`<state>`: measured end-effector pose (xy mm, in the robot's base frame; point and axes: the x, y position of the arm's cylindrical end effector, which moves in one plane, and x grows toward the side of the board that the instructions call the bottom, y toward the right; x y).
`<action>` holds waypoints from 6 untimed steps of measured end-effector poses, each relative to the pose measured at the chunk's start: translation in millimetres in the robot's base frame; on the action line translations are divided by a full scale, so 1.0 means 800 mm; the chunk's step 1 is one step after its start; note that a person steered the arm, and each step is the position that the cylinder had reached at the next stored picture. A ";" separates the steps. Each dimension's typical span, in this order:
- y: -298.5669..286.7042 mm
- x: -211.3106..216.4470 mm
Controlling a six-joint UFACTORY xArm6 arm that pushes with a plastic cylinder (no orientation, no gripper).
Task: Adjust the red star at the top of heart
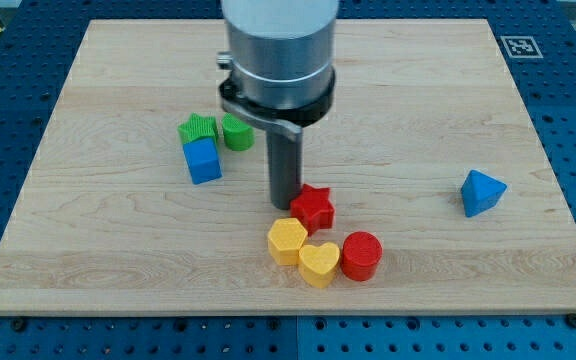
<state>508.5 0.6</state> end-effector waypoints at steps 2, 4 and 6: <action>0.047 -0.034; 0.076 -0.054; 0.063 -0.026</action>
<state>487.9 51.1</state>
